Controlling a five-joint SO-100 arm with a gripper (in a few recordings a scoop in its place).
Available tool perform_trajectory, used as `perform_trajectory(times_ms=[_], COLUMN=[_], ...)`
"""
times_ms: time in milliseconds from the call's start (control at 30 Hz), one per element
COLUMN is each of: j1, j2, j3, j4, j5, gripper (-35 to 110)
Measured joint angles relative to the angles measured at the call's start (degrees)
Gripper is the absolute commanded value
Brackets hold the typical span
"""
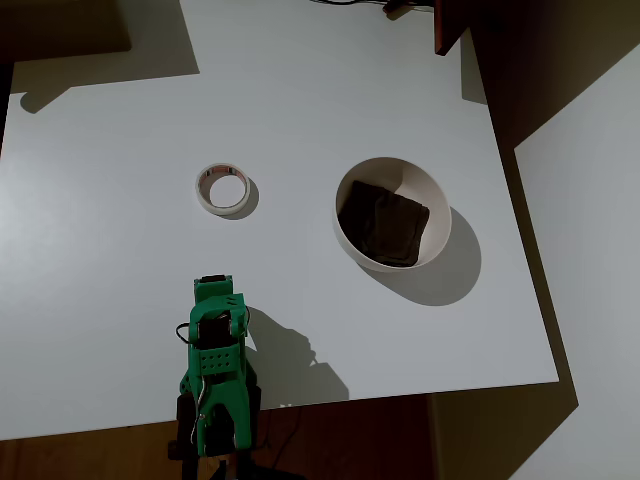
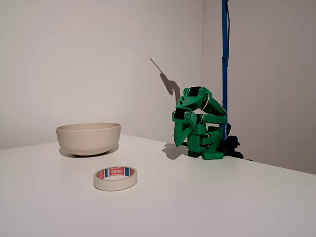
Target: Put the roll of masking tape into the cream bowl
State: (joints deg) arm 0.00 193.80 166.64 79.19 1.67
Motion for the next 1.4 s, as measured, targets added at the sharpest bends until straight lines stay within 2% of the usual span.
perform_trajectory(times_ms=[1033, 1100, 1400], j1=[0.00, 0.00, -0.09], j2=[0.00, 0.00, 0.00], j3=[0.00, 0.00, 0.00], j4=[0.00, 0.00, 0.00], j5=[0.00, 0.00, -0.44], gripper=[-8, -5, -8])
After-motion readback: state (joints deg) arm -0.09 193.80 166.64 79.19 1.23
